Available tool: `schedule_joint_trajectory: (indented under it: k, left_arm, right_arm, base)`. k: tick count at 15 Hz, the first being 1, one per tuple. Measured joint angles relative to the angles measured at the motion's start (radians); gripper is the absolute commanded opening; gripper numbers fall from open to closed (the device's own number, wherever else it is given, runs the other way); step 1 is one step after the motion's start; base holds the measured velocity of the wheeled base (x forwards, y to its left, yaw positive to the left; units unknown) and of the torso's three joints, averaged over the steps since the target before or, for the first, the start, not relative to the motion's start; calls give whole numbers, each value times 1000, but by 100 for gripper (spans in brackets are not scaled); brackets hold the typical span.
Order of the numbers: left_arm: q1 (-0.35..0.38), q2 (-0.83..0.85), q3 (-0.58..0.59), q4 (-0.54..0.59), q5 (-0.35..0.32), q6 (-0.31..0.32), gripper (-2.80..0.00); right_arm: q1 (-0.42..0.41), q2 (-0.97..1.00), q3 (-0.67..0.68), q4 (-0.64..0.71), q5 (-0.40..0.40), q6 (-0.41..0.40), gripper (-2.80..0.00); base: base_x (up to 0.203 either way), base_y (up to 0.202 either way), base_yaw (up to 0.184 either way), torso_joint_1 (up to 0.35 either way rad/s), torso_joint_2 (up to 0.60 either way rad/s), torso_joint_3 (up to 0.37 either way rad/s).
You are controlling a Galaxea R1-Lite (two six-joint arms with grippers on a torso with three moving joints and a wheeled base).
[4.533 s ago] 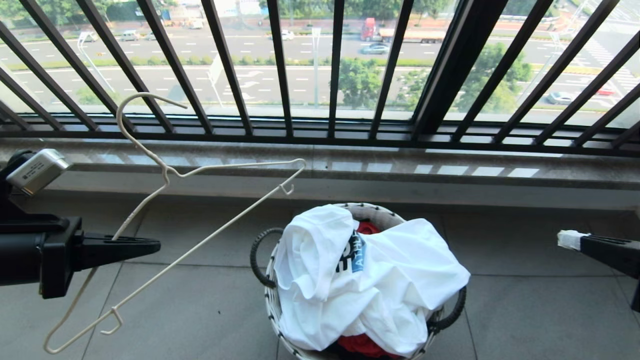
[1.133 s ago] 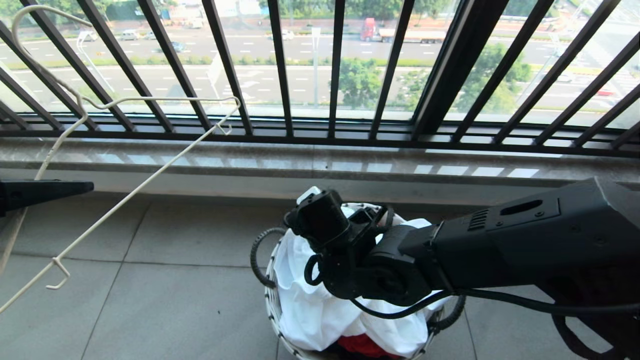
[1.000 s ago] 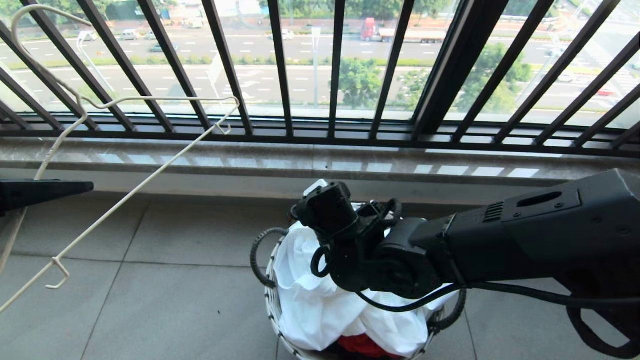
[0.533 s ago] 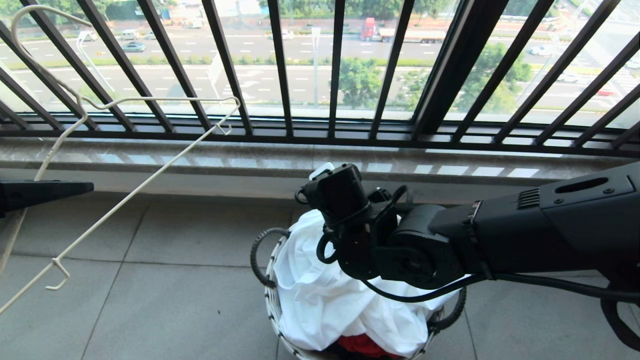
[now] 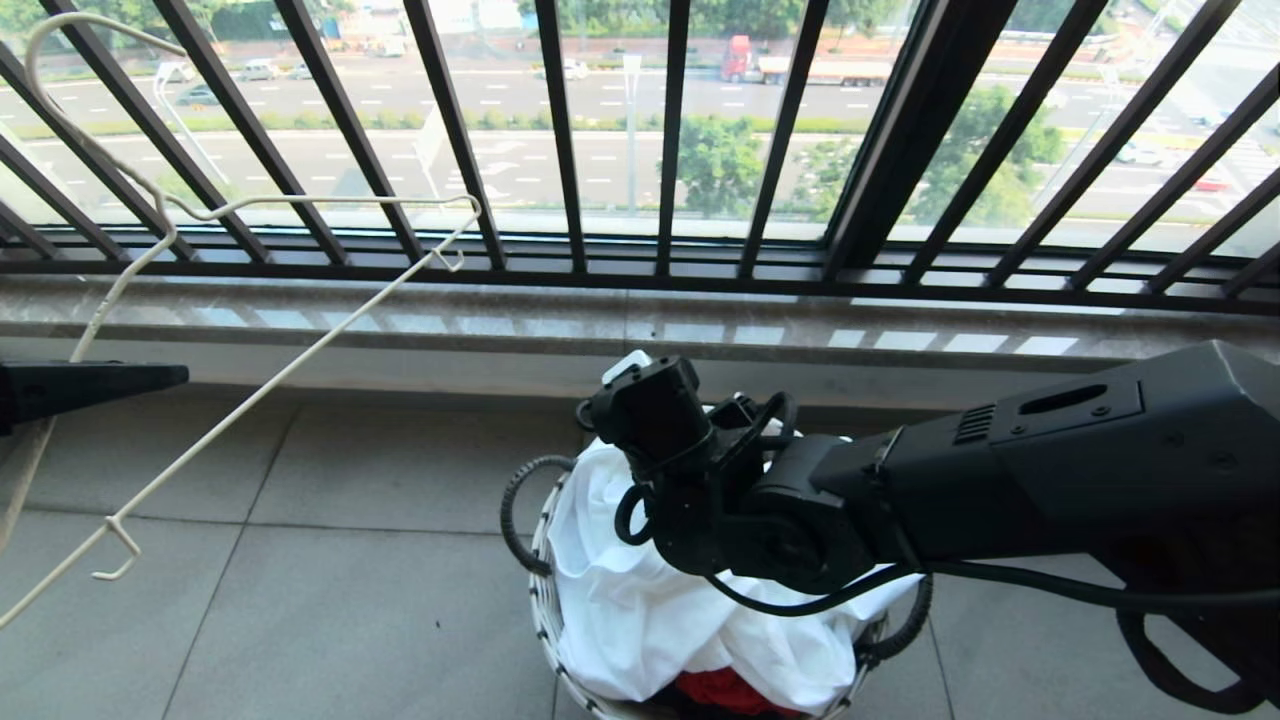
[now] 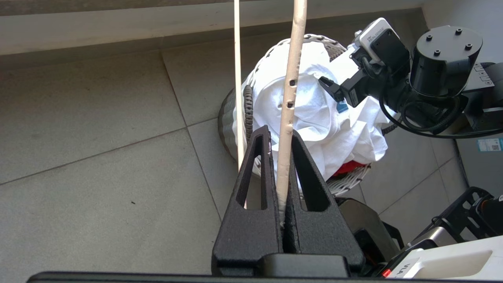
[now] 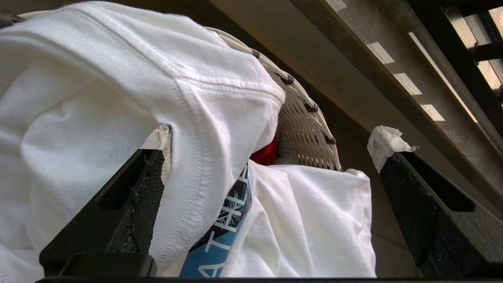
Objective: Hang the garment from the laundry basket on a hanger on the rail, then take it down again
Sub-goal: Pick up clothes from the basket
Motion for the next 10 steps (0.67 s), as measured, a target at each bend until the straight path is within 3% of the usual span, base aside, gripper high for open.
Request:
schedule_joint_trajectory:
  k: [10]
  left_arm:
    - [0, 0, 0, 0, 1, 0, -280]
  right_arm:
    - [25, 37, 5, 0, -1, 1, 0]
  base:
    - [0, 0, 0, 0, 0, 0]
